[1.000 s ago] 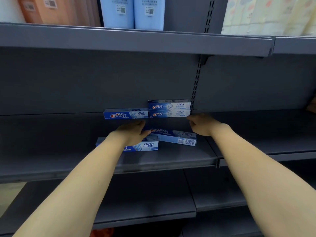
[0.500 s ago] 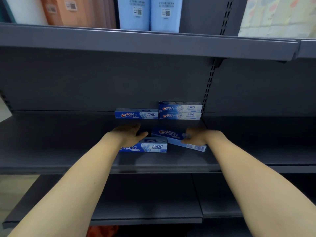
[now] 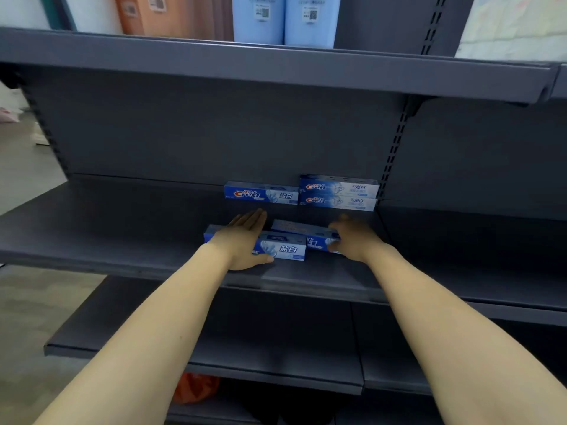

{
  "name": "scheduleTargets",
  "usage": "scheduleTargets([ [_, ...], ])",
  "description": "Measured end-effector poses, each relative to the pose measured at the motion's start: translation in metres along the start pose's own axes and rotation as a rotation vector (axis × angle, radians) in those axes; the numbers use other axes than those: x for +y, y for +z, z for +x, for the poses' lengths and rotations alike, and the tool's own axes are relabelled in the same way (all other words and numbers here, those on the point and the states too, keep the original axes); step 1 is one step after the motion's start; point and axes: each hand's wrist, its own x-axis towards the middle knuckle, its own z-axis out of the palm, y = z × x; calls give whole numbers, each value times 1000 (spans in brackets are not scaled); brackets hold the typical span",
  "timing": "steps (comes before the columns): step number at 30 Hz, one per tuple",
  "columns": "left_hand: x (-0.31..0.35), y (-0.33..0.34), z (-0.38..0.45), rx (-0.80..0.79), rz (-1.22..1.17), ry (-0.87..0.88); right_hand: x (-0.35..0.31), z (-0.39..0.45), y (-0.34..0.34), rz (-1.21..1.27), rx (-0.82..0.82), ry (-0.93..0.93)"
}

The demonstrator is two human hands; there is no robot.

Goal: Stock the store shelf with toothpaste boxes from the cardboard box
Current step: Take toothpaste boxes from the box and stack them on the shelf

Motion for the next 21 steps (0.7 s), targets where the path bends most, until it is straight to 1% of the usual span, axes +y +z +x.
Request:
scheduleTargets([
  [6, 1, 13, -15, 186, 101, -29, -18, 2, -2, 81, 49, -74],
  [13, -21, 9, -23, 227, 102, -41, -47, 9, -17, 157, 114, -118],
  [17, -37, -1, -21, 281, 134, -5, -74, 10, -26, 139, 78, -140],
  [21, -45, -6, -19, 284, 132, 50, -99, 7, -20, 126, 45, -173],
])
